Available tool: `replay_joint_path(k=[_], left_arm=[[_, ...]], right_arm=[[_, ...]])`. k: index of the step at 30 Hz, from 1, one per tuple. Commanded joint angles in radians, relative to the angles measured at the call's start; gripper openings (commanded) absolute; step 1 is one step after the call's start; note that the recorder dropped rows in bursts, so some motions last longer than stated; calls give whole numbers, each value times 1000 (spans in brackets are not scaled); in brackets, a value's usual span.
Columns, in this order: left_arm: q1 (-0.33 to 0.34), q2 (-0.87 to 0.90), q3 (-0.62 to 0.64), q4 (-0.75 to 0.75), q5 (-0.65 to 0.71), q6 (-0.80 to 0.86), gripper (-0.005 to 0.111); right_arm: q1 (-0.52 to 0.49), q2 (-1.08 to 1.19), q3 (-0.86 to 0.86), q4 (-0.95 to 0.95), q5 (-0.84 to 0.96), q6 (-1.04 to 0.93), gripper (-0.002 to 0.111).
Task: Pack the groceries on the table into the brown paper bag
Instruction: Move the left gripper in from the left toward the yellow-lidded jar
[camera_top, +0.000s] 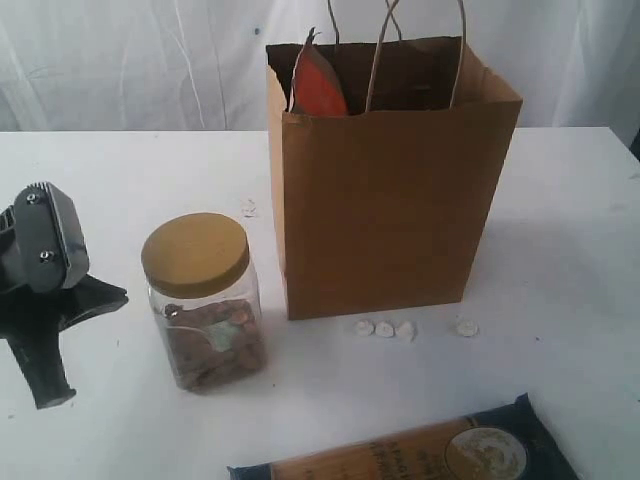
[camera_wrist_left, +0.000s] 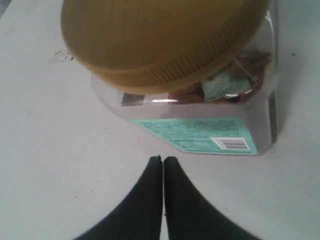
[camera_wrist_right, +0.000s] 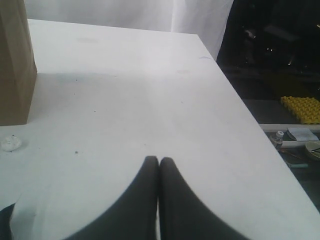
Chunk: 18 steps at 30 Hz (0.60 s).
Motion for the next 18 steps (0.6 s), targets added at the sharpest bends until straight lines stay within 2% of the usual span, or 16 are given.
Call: replay_joint_path(k=[1, 2, 4, 5, 10, 18], left_arm=[[2, 25, 6, 8, 0, -128, 41], [2, 31, 6, 8, 3, -185, 55], [2, 38, 6, 8, 40, -306, 92], [2, 38, 6, 8, 60, -316, 105], [2, 36, 6, 8, 127, -322, 105], [2, 38, 6, -25, -37, -287, 105]], right_arm=[[-1, -6, 1, -9, -11, 4, 0], [-1, -6, 1, -9, -11, 4, 0], [-1, -6, 1, -9, -11, 4, 0], [-1, -6, 1, -9, -11, 4, 0], [-1, -6, 1, -9, -11, 4, 0], [-1, -6, 1, -9, -11, 4, 0]])
